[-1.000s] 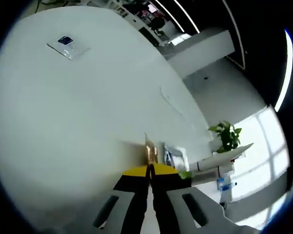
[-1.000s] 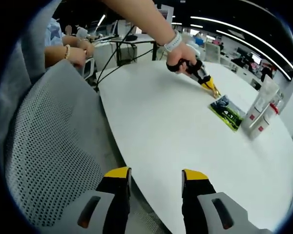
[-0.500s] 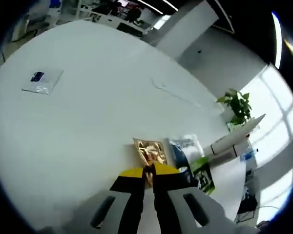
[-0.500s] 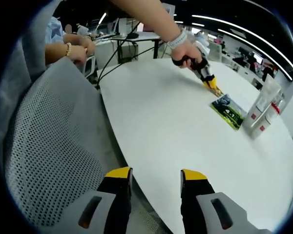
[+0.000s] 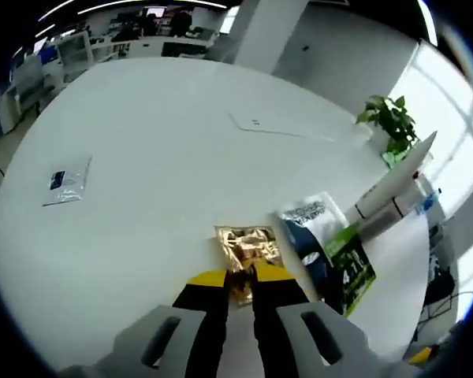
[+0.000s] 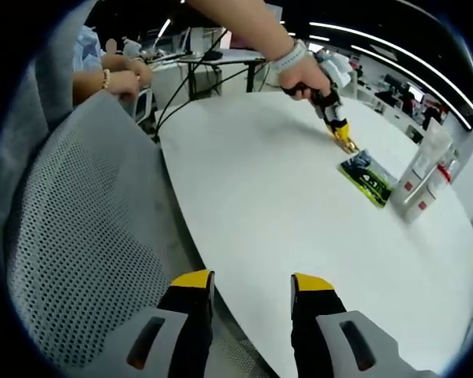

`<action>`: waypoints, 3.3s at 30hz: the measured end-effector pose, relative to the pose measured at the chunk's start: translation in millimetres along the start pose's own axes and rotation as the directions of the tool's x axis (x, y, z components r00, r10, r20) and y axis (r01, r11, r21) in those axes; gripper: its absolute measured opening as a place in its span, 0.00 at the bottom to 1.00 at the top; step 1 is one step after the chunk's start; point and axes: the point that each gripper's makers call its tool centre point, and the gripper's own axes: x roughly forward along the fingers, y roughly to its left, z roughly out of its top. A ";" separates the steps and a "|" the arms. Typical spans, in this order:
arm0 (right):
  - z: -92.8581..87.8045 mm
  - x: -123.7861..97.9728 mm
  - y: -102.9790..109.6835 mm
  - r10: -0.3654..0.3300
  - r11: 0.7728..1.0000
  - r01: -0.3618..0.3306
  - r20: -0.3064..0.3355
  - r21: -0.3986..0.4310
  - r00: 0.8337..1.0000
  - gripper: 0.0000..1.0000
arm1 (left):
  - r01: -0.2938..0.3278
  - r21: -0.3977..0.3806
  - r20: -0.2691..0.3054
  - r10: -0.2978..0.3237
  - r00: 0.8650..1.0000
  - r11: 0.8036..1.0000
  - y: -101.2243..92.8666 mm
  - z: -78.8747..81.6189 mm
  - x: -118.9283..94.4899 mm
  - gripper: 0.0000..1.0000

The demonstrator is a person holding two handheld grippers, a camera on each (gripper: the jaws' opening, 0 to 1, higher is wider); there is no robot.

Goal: Arrange the skincare products in the storage area until every visible bottle or jar stands upright without overlapping.

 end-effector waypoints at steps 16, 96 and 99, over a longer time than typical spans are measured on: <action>1.0 -0.2 -0.2 -0.003 1.000 0.003 0.002 -0.005 1.000 0.35 | -0.148 0.115 0.091 0.138 0.986 0.982 15.5 16.7 -12.2 0.24; 7.9 -8.3 -10.1 -0.046 0.999 0.045 0.046 0.025 0.998 0.34 | -0.207 -0.096 0.384 0.228 0.895 0.974 15.0 -50.5 -175.6 0.36; 9.1 -9.2 -10.3 -0.063 0.998 0.063 0.052 0.000 0.997 0.34 | -0.186 -0.078 0.392 0.202 0.897 0.979 -9.0 -69.2 -189.9 0.36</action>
